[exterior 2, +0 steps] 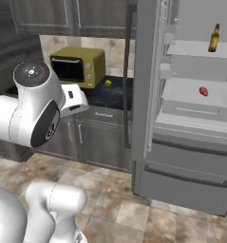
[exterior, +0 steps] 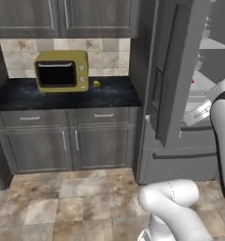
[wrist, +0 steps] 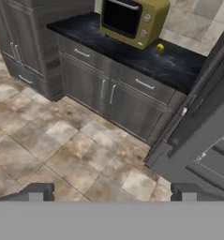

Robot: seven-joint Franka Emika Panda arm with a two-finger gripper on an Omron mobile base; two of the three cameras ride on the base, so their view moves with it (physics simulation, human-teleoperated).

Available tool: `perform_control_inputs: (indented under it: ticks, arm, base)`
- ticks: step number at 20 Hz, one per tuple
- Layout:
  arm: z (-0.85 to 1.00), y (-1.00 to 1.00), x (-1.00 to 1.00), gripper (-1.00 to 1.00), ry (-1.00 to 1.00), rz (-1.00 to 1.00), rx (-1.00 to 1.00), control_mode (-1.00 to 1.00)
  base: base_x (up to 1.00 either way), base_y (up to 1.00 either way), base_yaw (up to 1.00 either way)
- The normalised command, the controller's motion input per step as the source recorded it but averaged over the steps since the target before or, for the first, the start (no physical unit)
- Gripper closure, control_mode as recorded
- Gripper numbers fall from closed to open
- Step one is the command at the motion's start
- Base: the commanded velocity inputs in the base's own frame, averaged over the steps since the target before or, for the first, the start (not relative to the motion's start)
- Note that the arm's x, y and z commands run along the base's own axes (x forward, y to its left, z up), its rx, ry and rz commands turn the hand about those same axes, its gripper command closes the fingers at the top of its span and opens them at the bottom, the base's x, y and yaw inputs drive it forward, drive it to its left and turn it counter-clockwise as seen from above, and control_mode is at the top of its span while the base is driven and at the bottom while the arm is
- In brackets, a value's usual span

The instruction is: Place the beer on the top shelf of the fridge to keep it out of children's reach, and place the sweet potato and pear on lower shelves for easy access.

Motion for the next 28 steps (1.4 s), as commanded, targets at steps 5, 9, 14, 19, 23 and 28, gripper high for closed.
perform_control_inputs:
  ticks: [5, 9, 14, 19, 23, 28]
  arm:
    - [0.0, 0.0, 0.0, -1.0, 0.0, 0.0, 0.0, 1.0]
    - [0.0, 0.0, 0.0, -1.0, 0.0, 0.0, 0.0, 1.0]
    - [0.0, 0.0, 0.0, -1.0, 0.0, 0.0, 0.0, 1.0]
    - [0.0, 0.0, 0.0, -1.0, 0.0, 0.0, 0.0, 1.0]
    - [0.0, 0.0, 0.0, -1.0, 0.0, 0.0, 0.0, 1.0]
    - [0.0, 0.0, 0.0, -1.0, 0.0, 0.0, 0.0, 1.0]
  base:
    - [0.28, 0.95, 0.01]
    - [0.51, 0.58, -0.2]
    - [0.64, 0.39, -0.26]
    - [0.74, 0.29, -0.19]
    - [0.76, 0.29, -0.12]
    - [0.8, 0.18, -0.06]
